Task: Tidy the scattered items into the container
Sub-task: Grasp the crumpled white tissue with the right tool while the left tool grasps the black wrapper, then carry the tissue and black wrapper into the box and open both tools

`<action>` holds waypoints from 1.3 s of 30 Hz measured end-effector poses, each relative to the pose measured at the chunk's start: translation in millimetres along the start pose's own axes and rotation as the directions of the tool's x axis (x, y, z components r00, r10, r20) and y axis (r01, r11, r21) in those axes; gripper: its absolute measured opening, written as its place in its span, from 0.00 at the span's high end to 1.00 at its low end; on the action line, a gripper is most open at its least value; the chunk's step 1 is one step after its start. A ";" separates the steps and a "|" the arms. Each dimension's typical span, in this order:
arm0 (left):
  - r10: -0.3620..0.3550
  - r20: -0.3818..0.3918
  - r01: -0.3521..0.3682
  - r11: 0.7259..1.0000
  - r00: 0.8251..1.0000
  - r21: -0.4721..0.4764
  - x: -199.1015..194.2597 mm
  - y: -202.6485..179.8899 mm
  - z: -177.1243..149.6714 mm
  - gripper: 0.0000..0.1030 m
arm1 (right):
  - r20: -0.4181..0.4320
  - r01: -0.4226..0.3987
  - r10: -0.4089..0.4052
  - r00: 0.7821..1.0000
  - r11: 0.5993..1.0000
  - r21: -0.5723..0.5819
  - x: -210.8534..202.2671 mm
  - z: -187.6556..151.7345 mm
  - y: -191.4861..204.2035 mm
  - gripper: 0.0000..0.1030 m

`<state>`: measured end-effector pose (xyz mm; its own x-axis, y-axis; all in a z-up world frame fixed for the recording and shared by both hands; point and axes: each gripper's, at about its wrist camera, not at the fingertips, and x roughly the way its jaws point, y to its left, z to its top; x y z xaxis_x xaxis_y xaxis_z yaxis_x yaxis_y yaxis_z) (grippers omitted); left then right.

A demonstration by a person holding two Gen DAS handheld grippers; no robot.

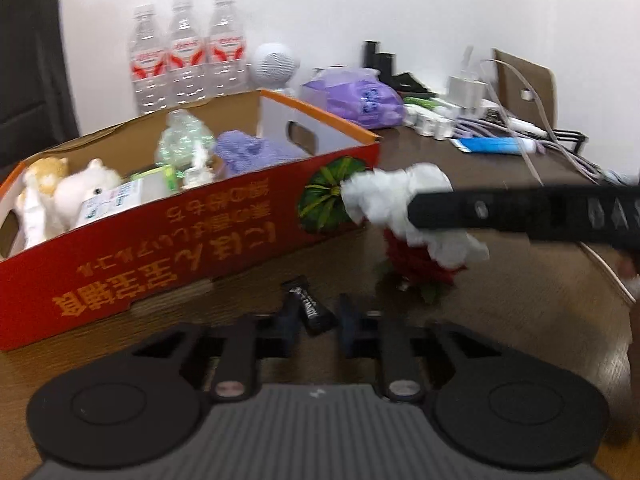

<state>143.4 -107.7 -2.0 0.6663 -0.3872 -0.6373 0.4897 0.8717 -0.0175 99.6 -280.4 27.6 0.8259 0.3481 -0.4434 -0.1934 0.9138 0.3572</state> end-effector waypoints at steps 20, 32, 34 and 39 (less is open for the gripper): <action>0.309 0.222 -0.262 0.941 0.925 -0.215 -124.1 -3.8 -44.9 0.86 | 0.004 0.086 -0.087 0.996 0.981 -0.172 0.2 -21.0 47.0 0.78; 0.394 0.274 -0.326 0.908 0.877 -0.263 -229.8 -25.8 -126.0 0.86 | 0.117 0.078 -0.043 0.992 0.946 -0.316 -117.5 -103.9 122.9 0.78; 0.391 0.318 -0.309 0.909 0.864 -0.279 -246.3 -35.7 -142.3 0.86 | 0.139 0.076 -0.035 0.990 0.952 -0.296 -137.7 -118.5 123.8 0.78; 0.386 0.394 -0.307 0.918 0.834 -0.250 -266.6 -74.7 -179.9 0.85 | 0.203 0.074 -0.011 0.979 0.950 -0.305 -175.1 -154.8 128.4 0.78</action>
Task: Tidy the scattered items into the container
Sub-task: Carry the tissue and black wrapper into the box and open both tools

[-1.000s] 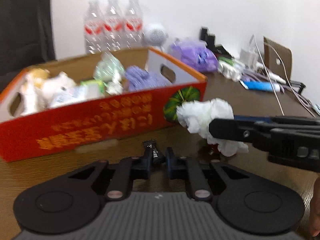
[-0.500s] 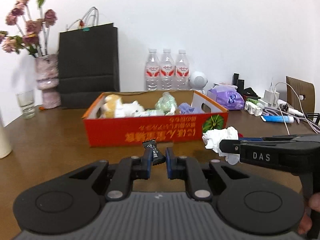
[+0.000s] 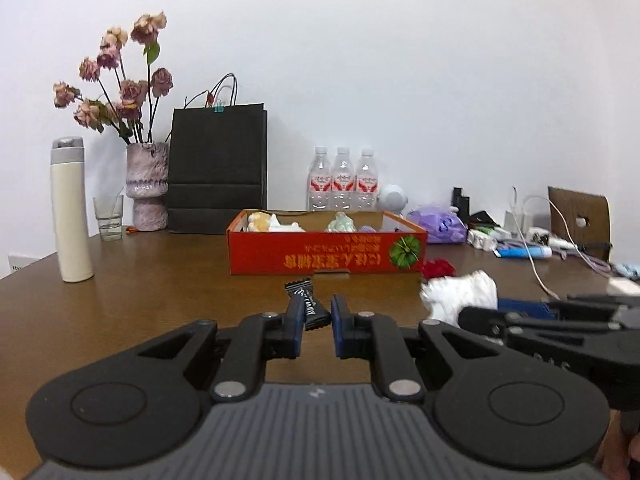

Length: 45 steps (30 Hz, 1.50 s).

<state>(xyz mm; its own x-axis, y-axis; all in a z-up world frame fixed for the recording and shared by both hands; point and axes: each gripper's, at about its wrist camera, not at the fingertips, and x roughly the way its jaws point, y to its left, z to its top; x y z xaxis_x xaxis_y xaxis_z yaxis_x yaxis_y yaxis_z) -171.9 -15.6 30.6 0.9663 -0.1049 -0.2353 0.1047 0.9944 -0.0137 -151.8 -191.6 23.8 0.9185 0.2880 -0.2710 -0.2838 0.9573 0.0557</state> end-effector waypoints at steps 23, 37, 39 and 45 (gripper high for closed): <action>-0.062 -0.022 0.060 0.996 0.998 -0.060 47.5 17.3 31.2 0.85 | 0.037 0.004 -0.007 0.999 0.996 0.087 15.9 20.1 -6.9 0.78; -0.045 -0.050 0.046 0.999 0.998 0.010 293.4 61.8 196.1 0.85 | -0.130 -0.055 0.068 0.989 0.993 0.106 263.9 202.4 -100.0 0.78; -0.036 -0.054 0.037 0.999 0.998 0.003 311.4 65.2 201.3 0.85 | -0.155 -0.018 0.031 0.987 0.996 0.088 292.0 218.8 -105.4 0.78; -0.029 -0.102 0.026 0.999 0.994 -0.027 346.3 67.0 203.4 0.85 | -0.190 0.014 -0.006 0.982 0.999 0.041 331.6 233.0 -107.1 0.78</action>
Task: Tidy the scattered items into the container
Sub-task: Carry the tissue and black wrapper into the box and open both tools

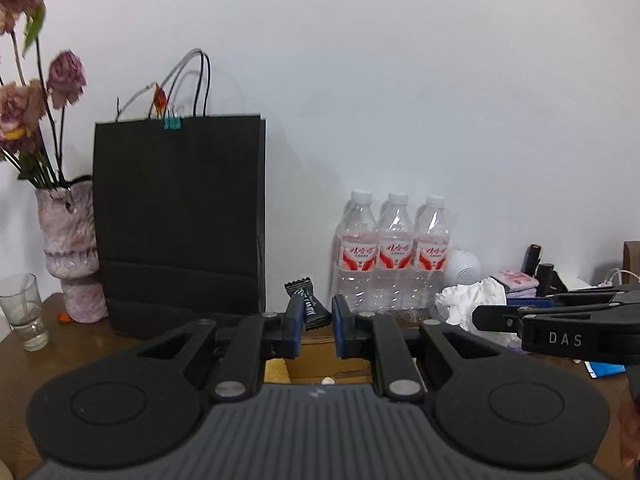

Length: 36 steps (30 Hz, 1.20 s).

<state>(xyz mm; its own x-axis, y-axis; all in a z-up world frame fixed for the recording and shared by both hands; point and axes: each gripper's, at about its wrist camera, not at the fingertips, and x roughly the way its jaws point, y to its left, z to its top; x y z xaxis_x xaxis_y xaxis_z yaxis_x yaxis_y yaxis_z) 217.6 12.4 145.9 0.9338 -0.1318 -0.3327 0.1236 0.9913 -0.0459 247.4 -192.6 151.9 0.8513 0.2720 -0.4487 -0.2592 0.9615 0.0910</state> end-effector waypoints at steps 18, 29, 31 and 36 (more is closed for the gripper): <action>-0.002 -0.562 -0.021 0.999 0.827 -0.035 110.5 17.9 32.4 0.85 | -0.527 0.059 0.105 0.844 0.956 0.286 105.8 19.3 -43.7 0.77; 0.026 -0.750 -0.021 1.000 0.661 0.016 132.0 22.0 -19.4 0.85 | -0.722 0.052 0.094 0.685 0.983 0.177 134.0 -25.1 -21.3 0.77; 0.048 -0.768 -0.046 0.999 0.638 0.024 138.0 24.0 -33.6 0.85 | -0.744 0.076 0.050 0.666 0.988 0.135 141.5 -38.1 -13.4 0.77; 0.059 -0.789 -0.081 0.997 0.612 0.012 142.1 30.6 -45.8 0.78 | -0.750 0.111 0.031 0.661 0.984 0.138 142.2 -43.9 -10.7 0.67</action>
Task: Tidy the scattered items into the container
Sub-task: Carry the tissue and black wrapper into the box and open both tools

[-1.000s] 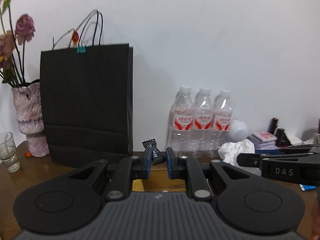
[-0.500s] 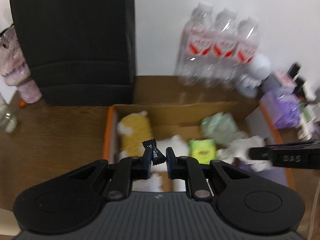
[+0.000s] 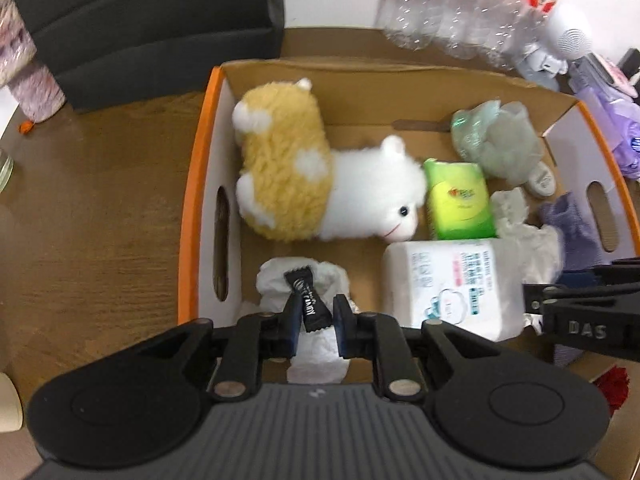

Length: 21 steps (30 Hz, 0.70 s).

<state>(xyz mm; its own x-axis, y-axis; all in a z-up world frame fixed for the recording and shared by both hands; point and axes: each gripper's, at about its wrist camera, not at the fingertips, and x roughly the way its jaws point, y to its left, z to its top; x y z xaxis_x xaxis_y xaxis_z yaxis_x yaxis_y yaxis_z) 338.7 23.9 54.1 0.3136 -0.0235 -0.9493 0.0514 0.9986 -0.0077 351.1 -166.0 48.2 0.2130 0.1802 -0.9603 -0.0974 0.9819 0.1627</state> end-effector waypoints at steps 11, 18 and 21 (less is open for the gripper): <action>-0.036 0.171 0.032 0.999 0.985 0.025 -105.9 -1.6 7.5 0.07 | 0.077 0.013 -0.013 0.997 1.000 0.001 -82.7 -6.7 18.5 0.31; -0.041 0.295 0.034 0.999 0.955 0.030 -178.7 -11.2 -5.2 0.01 | 0.245 0.017 -0.014 0.970 1.000 -0.008 -165.9 -12.4 24.1 0.19; -0.031 0.307 0.020 0.999 0.951 0.041 -190.5 -17.8 -15.9 0.00 | 0.250 0.006 -0.008 0.968 1.000 0.005 -174.2 -18.0 18.6 0.19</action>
<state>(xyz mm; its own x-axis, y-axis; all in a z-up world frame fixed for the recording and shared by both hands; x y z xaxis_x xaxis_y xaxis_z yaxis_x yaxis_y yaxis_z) 263.0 11.3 230.1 0.5874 -0.0676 -0.8064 0.0960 0.9953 -0.0135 294.7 -180.1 214.4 0.4504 0.1818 -0.8741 -0.0908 0.9833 0.1577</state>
